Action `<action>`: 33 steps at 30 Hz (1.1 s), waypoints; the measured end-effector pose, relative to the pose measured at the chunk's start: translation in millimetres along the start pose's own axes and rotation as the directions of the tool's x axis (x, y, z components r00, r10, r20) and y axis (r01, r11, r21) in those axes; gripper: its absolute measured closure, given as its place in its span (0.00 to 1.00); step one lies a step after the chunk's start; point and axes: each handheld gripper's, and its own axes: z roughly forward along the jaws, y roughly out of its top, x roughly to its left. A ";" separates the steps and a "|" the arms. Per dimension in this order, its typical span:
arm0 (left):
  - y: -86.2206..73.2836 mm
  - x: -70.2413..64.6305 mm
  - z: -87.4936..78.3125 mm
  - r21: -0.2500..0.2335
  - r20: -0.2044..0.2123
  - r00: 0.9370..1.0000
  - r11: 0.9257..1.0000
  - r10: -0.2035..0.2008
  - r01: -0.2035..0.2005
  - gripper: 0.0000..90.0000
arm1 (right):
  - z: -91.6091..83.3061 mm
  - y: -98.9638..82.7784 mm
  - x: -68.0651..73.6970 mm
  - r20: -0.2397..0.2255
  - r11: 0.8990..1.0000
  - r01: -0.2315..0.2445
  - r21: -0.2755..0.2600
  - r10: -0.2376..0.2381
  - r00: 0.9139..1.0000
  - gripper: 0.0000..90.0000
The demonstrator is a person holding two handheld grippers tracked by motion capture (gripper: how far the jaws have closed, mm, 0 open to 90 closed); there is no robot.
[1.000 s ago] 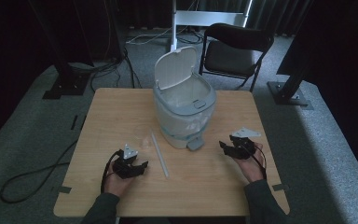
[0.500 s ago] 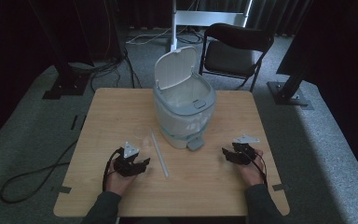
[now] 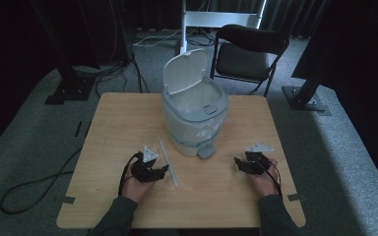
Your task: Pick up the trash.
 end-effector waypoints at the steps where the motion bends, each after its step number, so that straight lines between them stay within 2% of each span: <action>1: 5.5 -5.7 6.5 -0.003 0.001 1.000 1.000 0.000 0.000 0.42 | -0.3 -0.2 -0.2 0.000 1.000 0.000 -0.001 0.000 1.000 0.48; 4: 8.8 -10.6 14.2 0.007 -0.017 1.000 1.000 0.010 -0.010 0.40 | -1.0 -0.3 -0.6 -0.005 1.000 -0.004 -0.006 0.004 1.000 0.48; 7: 10.4 -12.8 21.8 0.020 -0.026 1.000 1.000 0.003 -0.003 0.40 | -2.1 -0.4 -1.0 -0.007 1.000 -0.008 -0.012 0.008 1.000 0.48; 11: 12.4 -12.8 28.7 0.038 -0.041 0.999 0.999 0.008 -0.006 0.40 | -2.7 -0.3 -1.2 -0.008 1.000 -0.007 -0.016 0.007 1.000 0.48; 14: 14.1 -11.1 35.0 0.069 -0.069 0.997 0.997 0.024 -0.019 0.40 | -3.2 -0.3 -1.2 -0.008 1.000 -0.008 -0.017 0.007 1.000 0.48; 19: 12.0 -5.4 36.7 0.103 -0.085 0.996 0.995 0.028 -0.020 0.50 | -3.6 -0.6 -1.7 -0.008 1.000 -0.009 -0.019 0.009 1.000 0.48; 24: 11.2 -0.6 34.6 0.118 -0.072 0.997 0.993 0.012 -0.004 0.57 | -3.5 -0.7 -1.6 -0.008 1.000 -0.007 -0.020 0.007 1.000 0.48; 25: 11.2 0.0 34.0 0.121 -0.070 0.997 0.993 0.011 -0.002 0.62 | -3.5 -0.7 -1.5 -0.008 1.000 -0.008 -0.019 0.008 1.000 0.48; 33: 6.0 2.6 24.2 0.147 -0.052 0.999 0.989 0.007 0.001 0.75 | -3.6 -0.8 -1.7 -0.008 1.000 -0.008 -0.019 0.008 1.000 0.48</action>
